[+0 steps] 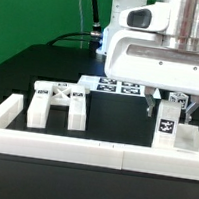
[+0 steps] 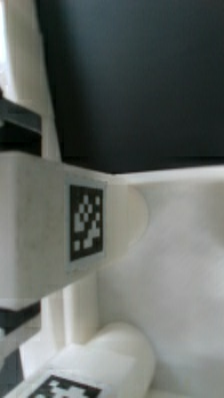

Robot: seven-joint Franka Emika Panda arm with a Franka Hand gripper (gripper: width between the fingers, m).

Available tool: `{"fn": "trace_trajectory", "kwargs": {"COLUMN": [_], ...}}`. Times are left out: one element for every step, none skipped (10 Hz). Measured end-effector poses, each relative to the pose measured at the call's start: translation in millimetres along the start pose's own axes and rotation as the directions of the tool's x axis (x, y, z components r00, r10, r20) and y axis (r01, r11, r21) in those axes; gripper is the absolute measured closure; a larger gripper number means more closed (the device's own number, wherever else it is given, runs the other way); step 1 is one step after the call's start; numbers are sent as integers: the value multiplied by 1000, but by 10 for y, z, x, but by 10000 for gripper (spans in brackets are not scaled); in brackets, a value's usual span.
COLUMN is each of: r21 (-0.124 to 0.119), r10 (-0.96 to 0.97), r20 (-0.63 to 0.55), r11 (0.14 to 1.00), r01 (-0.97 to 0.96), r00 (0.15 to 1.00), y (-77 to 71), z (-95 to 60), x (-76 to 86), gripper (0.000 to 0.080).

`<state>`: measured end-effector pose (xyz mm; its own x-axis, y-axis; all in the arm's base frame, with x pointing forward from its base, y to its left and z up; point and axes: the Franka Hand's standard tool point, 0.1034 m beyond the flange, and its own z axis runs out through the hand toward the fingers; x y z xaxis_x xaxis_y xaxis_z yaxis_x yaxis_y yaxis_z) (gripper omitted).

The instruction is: Assemble chair

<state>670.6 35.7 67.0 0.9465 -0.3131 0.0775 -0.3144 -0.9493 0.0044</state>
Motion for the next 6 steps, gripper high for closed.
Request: {"fn": "trace_trajectory", "kwargs": {"r21": [-1, -4, -7, -14, -18, -18], "r10": [35, 73, 111, 149, 151, 151], "r20": [2, 5, 10, 18, 23, 24], "r11": [999, 997, 994, 989, 988, 988], "r01": [-35, -73, -111, -149, -151, -151], "r00": [999, 997, 994, 989, 988, 988], "y": [6, 15, 26, 52, 67, 65], "z": [1, 0, -2, -6, -12, -2], "x": [-4, -11, -19, -30, -36, -41], "gripper": [511, 508, 507, 507, 468, 468]}}
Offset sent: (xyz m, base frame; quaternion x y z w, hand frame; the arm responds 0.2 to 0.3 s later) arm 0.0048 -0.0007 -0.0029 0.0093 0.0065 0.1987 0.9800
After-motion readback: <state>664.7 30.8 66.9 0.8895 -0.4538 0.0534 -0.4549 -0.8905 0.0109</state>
